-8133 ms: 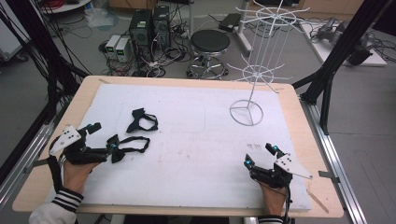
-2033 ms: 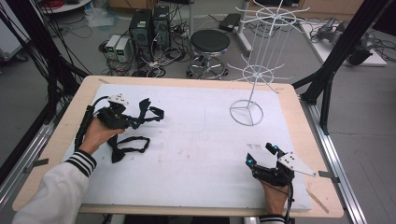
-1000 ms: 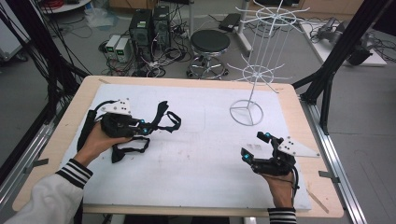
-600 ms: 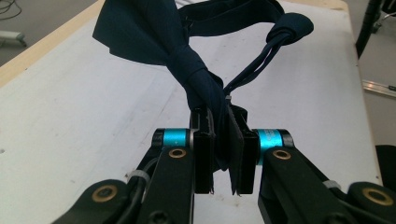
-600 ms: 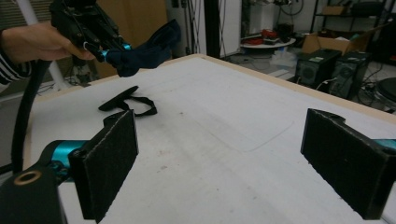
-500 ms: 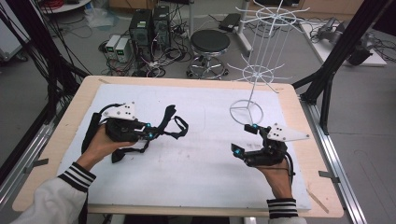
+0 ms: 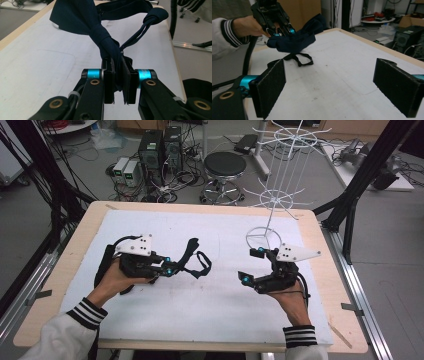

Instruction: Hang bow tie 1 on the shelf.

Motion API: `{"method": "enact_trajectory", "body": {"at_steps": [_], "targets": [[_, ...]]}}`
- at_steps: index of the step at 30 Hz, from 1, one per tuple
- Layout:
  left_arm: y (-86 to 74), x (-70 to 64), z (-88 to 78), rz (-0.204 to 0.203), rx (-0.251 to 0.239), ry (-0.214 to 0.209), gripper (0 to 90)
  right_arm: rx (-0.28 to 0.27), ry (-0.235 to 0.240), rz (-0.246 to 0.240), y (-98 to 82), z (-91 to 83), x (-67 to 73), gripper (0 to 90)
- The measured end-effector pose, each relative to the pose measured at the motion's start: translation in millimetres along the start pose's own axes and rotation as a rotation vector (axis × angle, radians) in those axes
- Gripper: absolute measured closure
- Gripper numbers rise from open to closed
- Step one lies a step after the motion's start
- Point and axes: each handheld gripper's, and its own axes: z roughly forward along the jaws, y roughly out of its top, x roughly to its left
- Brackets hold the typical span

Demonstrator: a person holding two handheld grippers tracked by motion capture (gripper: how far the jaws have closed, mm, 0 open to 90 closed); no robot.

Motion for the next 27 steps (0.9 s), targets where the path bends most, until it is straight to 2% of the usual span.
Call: {"method": "enact_trajectory", "body": {"at_steps": [4, 5, 10, 15, 20, 22, 24, 27], "targets": [[2.7, -3.7, 3.6, 0.015, -0.017, -0.021, 81.6, 0.006, 0.028, -0.009, 6.2, 5.7, -0.5, 10.3], [3.4, -4.5, 4.3, 0.018, -0.02, -0.035, 81.6, 0.009, 0.05, -0.009, 9.9, 9.0, -0.2, 10.3], [7.2, -9.6, 9.3, 0.04, -0.042, -0.077, 81.6, 0.018, 0.093, -0.025, 21.2, 19.2, 0.8, 10.3], [9.5, -14.1, 14.3, 0.06, -0.058, -0.098, 81.6, 0.033, 0.118, -0.035, 30.5, 28.2, 2.2, 10.4], [10.8, -17.1, 18.5, 0.078, -0.058, -0.102, 81.6, 0.045, 0.142, -0.034, 36.6, 34.5, 4.0, 10.3], [11.5, -18.5, 19.7, 0.091, -0.059, -0.079, 81.6, 0.06, 0.15, -0.032, 40.0, 38.7, 5.1, 10.4], [11.8, -18.8, 20.2, 0.095, -0.06, -0.074, 81.7, 0.08, 0.138, -0.014, 43.9, 44.8, 8.1, 10.4], [11.9, -19.3, 21.2, 0.101, -0.055, -0.062, 81.6, 0.099, 0.134, -0.016, 46.1, 50.5, 9.7, 10.4]]}}
